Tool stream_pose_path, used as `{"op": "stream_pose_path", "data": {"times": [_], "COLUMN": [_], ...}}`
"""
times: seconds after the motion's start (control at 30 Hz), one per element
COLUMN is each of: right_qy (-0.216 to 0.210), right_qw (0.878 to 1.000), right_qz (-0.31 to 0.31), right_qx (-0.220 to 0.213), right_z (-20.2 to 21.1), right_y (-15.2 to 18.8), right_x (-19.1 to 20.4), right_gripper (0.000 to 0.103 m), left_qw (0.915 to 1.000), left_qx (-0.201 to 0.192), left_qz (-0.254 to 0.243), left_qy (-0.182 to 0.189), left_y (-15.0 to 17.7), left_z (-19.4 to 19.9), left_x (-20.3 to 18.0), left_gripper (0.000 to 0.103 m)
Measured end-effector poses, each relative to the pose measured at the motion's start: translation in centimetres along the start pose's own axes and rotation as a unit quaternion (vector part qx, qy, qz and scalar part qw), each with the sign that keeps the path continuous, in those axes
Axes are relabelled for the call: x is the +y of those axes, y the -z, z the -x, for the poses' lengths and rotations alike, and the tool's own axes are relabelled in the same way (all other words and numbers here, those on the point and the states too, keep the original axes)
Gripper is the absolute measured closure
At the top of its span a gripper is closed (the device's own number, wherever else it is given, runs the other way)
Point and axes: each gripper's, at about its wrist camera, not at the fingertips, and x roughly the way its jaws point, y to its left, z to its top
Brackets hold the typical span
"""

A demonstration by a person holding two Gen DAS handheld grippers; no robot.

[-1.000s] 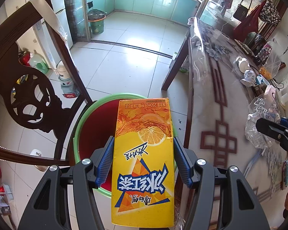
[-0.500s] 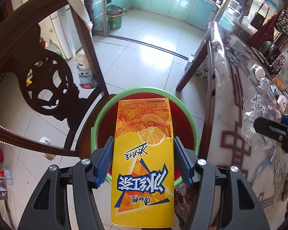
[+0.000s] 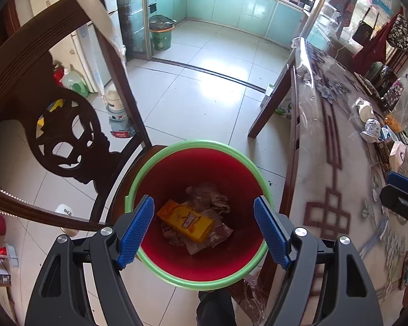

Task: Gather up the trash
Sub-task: 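Open both tools to drop the carton and wrapper into the bucket, then grasp the pink paper bag with the left tool while the right tool grasps a cigarette pack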

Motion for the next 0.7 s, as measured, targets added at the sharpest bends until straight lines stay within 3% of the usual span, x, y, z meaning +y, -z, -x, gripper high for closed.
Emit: {"op": "stream_pose_path", "data": {"times": [0.2, 0.33, 0.5, 0.7], "right_qy": [0.075, 0.133, 0.159, 0.156], "right_qw": [0.995, 0.988, 0.984, 0.977], "right_qz": [-0.058, -0.072, -0.030, 0.076], "right_qx": [-0.002, 0.025, 0.081, 0.128], "right_z": [1.9, 3.3, 4.1, 2.3], "right_y": [2.7, 5.5, 7.1, 7.0], "right_x": [-7.4, -14.6, -22.9, -27.8], "right_gripper": [0.028, 0.024, 0.021, 0.019], "left_qw": [0.9994, 0.9974, 0.9949, 0.9923], "left_qx": [0.004, 0.007, 0.007, 0.007], "left_qz": [-0.027, -0.058, -0.081, -0.100], "left_qy": [0.022, 0.042, 0.059, 0.072], "left_y": [-0.6, -0.7, -0.3, 0.2], "left_z": [-0.6, -0.8, -0.5, 0.2], "left_x": [-3.3, -6.7, -11.7, -18.5], "left_gripper": [0.029, 0.028, 0.028, 0.028]}}
